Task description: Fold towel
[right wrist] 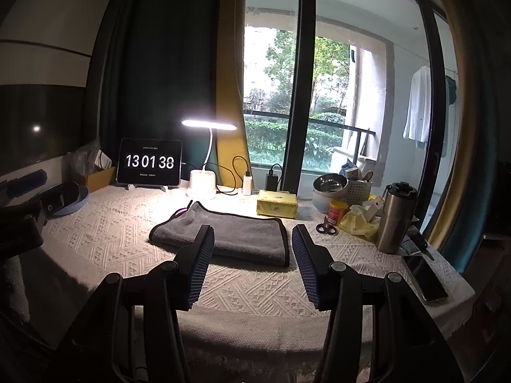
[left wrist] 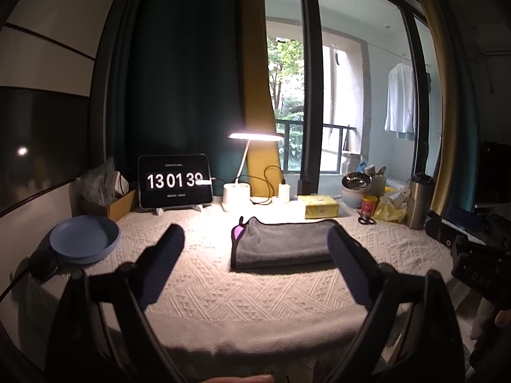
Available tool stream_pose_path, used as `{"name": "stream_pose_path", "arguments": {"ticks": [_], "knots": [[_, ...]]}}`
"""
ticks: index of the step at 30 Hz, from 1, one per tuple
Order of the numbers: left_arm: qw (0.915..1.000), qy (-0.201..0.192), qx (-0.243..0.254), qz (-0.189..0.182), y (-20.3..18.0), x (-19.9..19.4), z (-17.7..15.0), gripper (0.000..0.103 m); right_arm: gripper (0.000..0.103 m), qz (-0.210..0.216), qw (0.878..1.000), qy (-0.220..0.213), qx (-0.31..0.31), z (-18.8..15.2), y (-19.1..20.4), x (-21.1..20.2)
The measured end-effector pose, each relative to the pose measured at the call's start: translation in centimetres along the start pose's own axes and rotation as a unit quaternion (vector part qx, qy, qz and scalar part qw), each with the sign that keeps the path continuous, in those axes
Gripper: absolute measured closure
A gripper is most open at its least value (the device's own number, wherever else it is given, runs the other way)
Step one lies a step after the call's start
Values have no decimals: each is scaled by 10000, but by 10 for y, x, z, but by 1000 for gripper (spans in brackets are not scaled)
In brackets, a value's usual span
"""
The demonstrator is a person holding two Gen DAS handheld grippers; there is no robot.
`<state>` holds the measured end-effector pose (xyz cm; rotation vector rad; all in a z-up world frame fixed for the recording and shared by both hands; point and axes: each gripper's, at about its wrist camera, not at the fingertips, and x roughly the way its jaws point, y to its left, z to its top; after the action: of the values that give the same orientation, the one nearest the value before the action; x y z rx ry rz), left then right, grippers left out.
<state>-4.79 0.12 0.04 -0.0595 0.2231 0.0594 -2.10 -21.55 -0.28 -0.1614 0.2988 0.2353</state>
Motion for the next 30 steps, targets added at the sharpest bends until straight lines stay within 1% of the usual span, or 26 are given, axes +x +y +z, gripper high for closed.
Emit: {"name": "stream_pose_path", "arguments": {"ticks": [30], "knots": [[10000,35,-18,10,1,0,-1,11,49,72,9999,103,-7,-3,3,7]]}}
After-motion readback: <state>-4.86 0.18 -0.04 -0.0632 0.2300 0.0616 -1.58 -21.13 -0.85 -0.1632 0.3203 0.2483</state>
